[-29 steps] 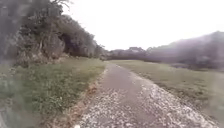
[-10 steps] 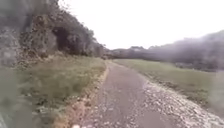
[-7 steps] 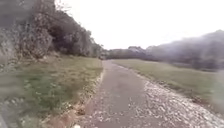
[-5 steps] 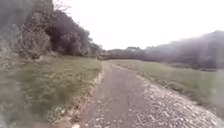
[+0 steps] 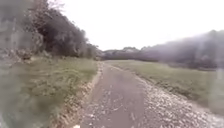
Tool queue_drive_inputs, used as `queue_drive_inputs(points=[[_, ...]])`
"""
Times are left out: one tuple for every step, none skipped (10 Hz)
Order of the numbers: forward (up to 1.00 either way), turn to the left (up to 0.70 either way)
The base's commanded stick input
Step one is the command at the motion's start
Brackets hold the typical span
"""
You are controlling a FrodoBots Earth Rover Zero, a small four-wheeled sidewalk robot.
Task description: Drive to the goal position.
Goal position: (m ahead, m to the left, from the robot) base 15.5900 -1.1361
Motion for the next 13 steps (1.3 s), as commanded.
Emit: queue_drive_inputs(points=[[0.7, 0.0], [0.7, -0.05], [0.7, -0.1], [0.7, -0.14], [0.7, -0.14], [0.7, -0.14], [0.7, -0.14], [0.7, -0.14], [0.7, -0.14], [0.7, -0.14], [0.7, -0.14], [0.7, -0.14], [0.7, -0.14]])
